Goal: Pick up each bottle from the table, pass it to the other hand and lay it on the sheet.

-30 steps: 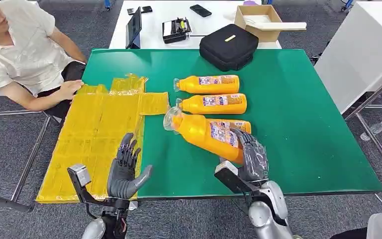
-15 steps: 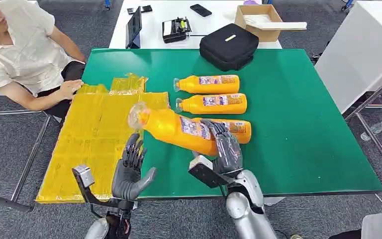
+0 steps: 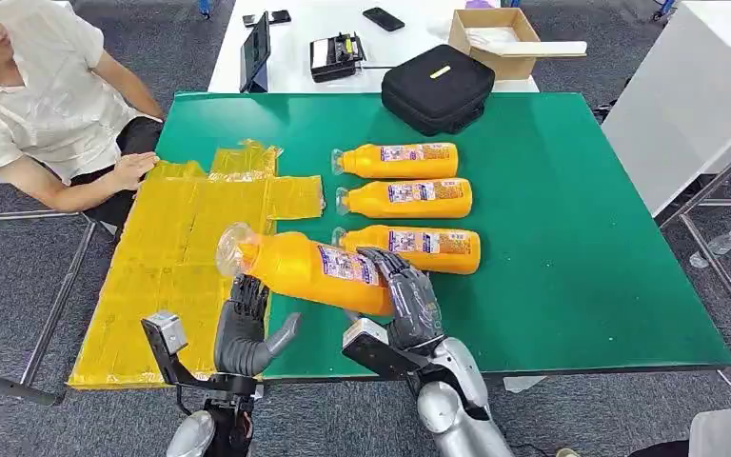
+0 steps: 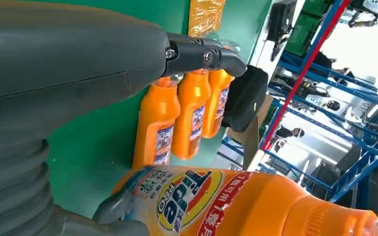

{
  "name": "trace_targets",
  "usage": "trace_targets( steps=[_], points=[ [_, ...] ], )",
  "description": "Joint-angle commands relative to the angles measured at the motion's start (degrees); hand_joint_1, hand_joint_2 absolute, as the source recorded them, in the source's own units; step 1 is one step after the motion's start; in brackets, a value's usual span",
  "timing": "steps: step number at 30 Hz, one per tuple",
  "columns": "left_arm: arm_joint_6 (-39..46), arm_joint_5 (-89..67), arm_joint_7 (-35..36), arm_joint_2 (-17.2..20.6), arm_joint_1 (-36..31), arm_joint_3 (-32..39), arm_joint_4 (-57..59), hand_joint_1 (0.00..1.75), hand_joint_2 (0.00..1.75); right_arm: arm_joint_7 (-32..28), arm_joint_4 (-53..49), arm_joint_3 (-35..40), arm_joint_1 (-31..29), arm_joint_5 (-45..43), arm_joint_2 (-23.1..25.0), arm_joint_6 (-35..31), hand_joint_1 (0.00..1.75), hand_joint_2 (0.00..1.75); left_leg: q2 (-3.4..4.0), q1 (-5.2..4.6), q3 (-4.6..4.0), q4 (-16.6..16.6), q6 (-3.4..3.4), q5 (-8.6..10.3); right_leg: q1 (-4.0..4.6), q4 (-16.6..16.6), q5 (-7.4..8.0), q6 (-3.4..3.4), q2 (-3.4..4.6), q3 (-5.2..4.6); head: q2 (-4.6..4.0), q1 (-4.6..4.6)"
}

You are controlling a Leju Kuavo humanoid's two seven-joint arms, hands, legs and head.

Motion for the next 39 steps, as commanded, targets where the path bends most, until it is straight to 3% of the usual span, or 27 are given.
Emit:
trace_targets(
  steps=[1, 10, 11, 16, 19, 26, 39],
  points=[
    [1.8, -0.78, -0.8, -2.36, -3.22, -2.36, 3.63, 0.0, 1.75, 0.19, 4.39, 0.78, -1.85, -0.9, -1.13, 0.71, 1.75, 1.75, -0.04, 0.01, 0.1, 0.0, 0.03, -0.03, 0.04, -0.03, -0.04, -0.12, -0.1, 0.15, 0.0, 0.0],
    [-3.67, 2.78, 0.57, -1.43, -3.04, -5.04, 3.56, 0.0, 1.75, -1.15, 7.88, 0.97, -3.5, -2.52, -2.08, 0.46, 1.75, 1.75, 0.0, 0.0, 0.07, -0.02, 0.02, -0.01, 0.03, -0.05, 0.0, -0.09, -0.04, 0.11, 0.0, 0.0],
    [-4.17, 2.03, 0.24, -1.09, -2.46, -5.7, 2.82, 0.0, 1.75, -1.12, 7.69, 0.23, -3.36, -3.24, -2.09, 0.13, 1.75, 1.75, 0.1, 0.03, 0.37, -0.02, 0.05, -0.13, 0.1, -0.11, -0.09, -0.28, -0.03, 0.43, 0.0, 0.0],
    [-5.0, -0.44, -0.47, -0.66, -1.01, -7.24, 0.0, 0.0, 1.75, 0.21, 6.66, -1.77, -3.74, -3.65, -1.83, 0.36, 1.75, 1.75, 0.01, -0.01, 0.07, 0.0, 0.03, -0.04, 0.02, -0.03, -0.03, -0.1, -0.03, 0.12, 0.0, 0.0],
    [-5.93, -1.1, -0.41, -0.74, -1.58, -7.98, 0.35, 0.0, 1.75, 1.76, 8.94, -1.05, -4.8, -0.72, -1.69, -0.76, 1.68, 1.75, 0.05, 0.0, 0.1, 0.01, 0.04, -0.05, 0.04, -0.03, -0.03, -0.12, 0.0, 0.16, 0.0, 0.0],
    [-3.52, -3.53, -0.16, -1.37, -4.4, -6.03, 2.97, 0.0, 1.75, 3.06, 10.6, 2.01, -6.02, 6.08, -1.28, -4.41, 1.73, 1.75, 0.03, 0.01, 0.23, -0.02, 0.04, -0.08, 0.06, -0.06, -0.07, -0.21, -0.05, 0.31, 0.0, 0.0],
    [-2.89, -4.05, -0.1, -1.84, -6.07, -5.25, 4.63, 0.0, 1.75, 5.82, 11.37, 5.72, -7.03, 11.5, -1.04, -4.97, 1.75, 1.75, 0.12, 0.05, 0.32, 0.04, 0.04, -0.14, 0.11, -0.03, -0.11, -0.3, 0.0, 0.39, 0.0, 0.0]
  ],
)
